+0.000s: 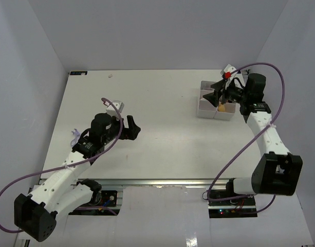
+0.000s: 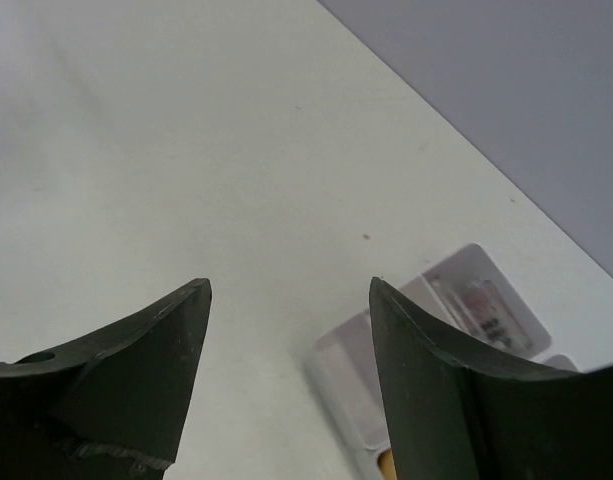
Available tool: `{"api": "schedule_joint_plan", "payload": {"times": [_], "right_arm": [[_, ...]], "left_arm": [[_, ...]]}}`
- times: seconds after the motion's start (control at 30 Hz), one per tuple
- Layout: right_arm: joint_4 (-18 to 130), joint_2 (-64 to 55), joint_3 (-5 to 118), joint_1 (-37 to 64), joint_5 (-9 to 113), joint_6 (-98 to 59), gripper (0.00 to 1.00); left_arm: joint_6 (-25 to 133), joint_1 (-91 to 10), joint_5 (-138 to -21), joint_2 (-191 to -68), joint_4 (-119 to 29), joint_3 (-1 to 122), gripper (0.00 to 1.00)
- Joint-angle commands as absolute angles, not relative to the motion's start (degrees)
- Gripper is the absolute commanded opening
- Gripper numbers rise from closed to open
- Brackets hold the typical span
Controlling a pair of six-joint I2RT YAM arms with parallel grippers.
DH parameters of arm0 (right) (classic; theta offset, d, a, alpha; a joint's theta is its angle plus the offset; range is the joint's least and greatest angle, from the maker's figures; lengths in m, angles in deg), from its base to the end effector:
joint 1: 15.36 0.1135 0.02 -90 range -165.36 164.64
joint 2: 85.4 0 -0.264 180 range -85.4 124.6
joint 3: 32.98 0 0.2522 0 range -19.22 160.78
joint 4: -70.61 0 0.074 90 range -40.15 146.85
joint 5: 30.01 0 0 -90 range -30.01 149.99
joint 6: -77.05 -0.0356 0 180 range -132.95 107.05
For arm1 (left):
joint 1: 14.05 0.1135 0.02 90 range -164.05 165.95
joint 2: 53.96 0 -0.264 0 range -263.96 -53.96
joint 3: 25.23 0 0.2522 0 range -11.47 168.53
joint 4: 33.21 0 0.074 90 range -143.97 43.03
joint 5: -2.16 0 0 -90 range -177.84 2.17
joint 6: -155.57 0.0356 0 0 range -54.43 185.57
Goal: Organize the makeup
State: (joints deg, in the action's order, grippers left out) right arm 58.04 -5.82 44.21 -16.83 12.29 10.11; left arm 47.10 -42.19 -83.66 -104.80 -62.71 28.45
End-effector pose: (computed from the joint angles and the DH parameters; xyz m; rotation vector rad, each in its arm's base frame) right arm 0.3194 0.0181 0.3373 -0.8713 1.5371 0.4499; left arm 0.1778 -0.0980 0.2816 0.2225 2.0732 -0.5786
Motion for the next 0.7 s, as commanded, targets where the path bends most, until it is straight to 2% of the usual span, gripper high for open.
{"api": "schedule_joint_plan", "payload": {"times": [0.0, 0.2, 0.37, 0.47, 0.67], "right_arm": [[44.3, -14.9, 39.0, -15.7, -3.3, 6.6, 0.71], [38.3, -24.4, 26.2, -15.4, -6.0, 9.2, 0.77], [37.7, -28.5, 22.4, -15.5, -3.9, 12.3, 0.80], [37.7, -29.3, 21.9, -15.9, -5.2, 12.8, 0.80], [35.1, -29.2, 21.9, -16.9, -7.0, 17.8, 0.82]], "left_arm": [[42.8, -40.3, -86.8, -108.8, -66.4, 29.7, 0.98], [34.3, -30.0, -83.8, -114.3, -72.3, 31.9, 0.98], [32.5, -20.0, -84.5, -119.1, -79.0, 35.5, 0.98], [31.2, -14.4, -90.5, -123.5, -83.0, 36.7, 0.97], [28.6, -10.0, -102.5, -127.0, -86.2, 40.7, 0.95]]}}
